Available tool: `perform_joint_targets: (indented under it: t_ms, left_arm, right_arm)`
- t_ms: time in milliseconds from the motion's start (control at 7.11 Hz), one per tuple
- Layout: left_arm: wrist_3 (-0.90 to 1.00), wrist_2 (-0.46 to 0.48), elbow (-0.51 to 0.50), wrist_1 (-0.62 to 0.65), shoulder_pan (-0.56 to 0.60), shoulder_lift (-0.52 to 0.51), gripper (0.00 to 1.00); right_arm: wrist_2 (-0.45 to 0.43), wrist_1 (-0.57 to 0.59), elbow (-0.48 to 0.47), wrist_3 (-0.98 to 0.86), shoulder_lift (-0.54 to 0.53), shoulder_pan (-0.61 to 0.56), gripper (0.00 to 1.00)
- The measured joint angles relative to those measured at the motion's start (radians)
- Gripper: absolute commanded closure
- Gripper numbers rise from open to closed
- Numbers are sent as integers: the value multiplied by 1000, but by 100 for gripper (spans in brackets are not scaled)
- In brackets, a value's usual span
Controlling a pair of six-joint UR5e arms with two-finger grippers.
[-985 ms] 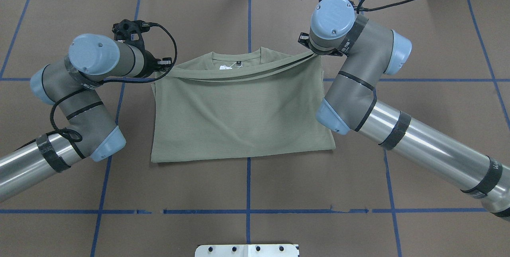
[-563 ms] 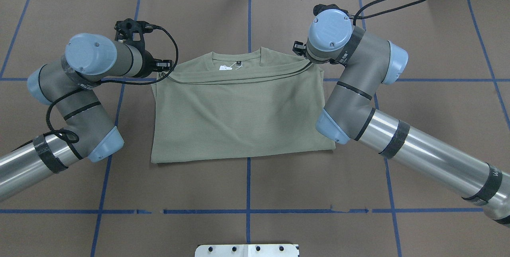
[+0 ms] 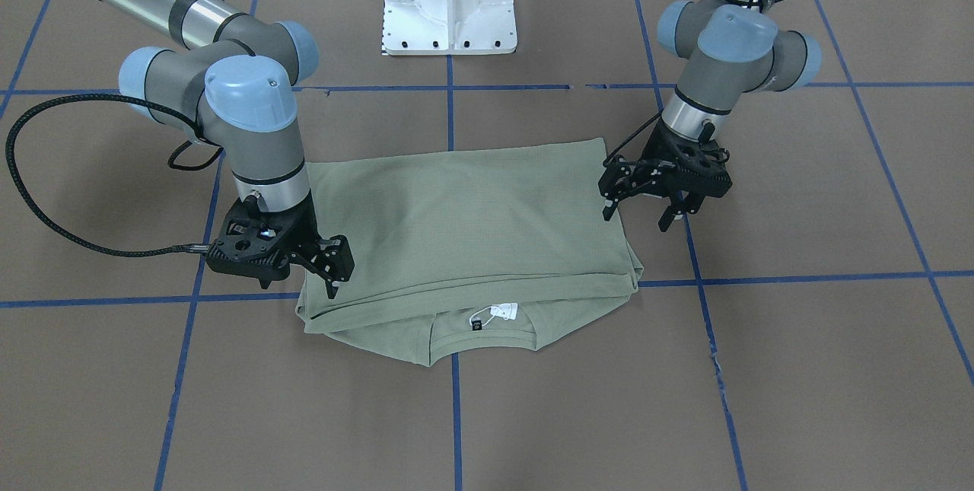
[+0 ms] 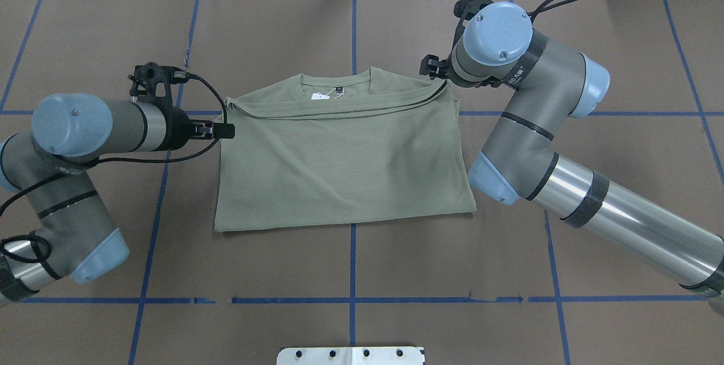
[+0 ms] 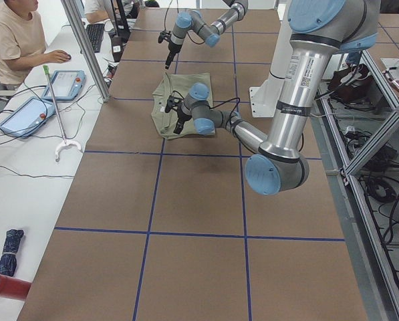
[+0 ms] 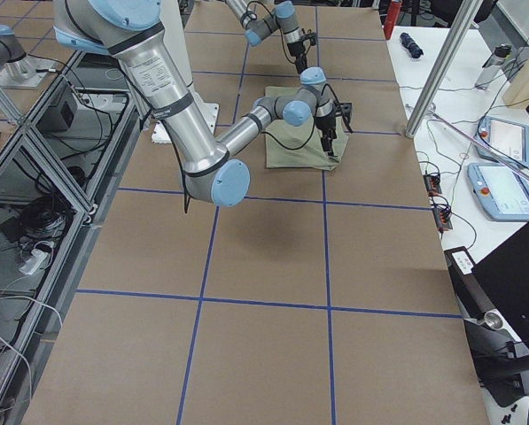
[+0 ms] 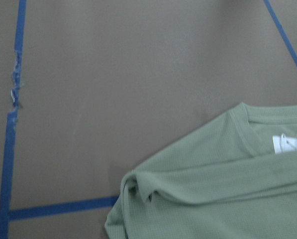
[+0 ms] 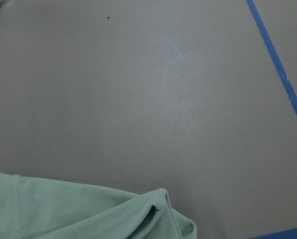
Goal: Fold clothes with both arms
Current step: 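Release the hem and raise both grippers away from the shirt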
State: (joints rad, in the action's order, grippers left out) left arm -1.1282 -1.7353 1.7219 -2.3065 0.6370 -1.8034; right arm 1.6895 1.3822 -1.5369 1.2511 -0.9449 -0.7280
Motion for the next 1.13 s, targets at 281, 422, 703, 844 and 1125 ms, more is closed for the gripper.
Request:
perform_joint_targets:
  t_ms: [281, 422, 703, 844, 1125]
  left_arm:
    - [-129, 27, 59, -71, -108, 85, 12]
    - [-193, 63, 82, -78, -173, 108, 30]
    - [-304, 141, 94, -79, -264, 124, 39]
    - [-326, 158, 92, -79, -277, 126, 39]
    - [-337, 167, 89, -78, -283, 128, 79]
  right_arm:
    - [-1, -1, -5, 1, -3, -1, 0]
    - [-2, 0, -9, 3, -5, -1, 0]
    - [-3, 0, -26, 6, -8, -1, 0]
    - [-3, 0, -30, 9, -9, 0, 0]
    - [-4, -1, -33, 11, -12, 1, 0]
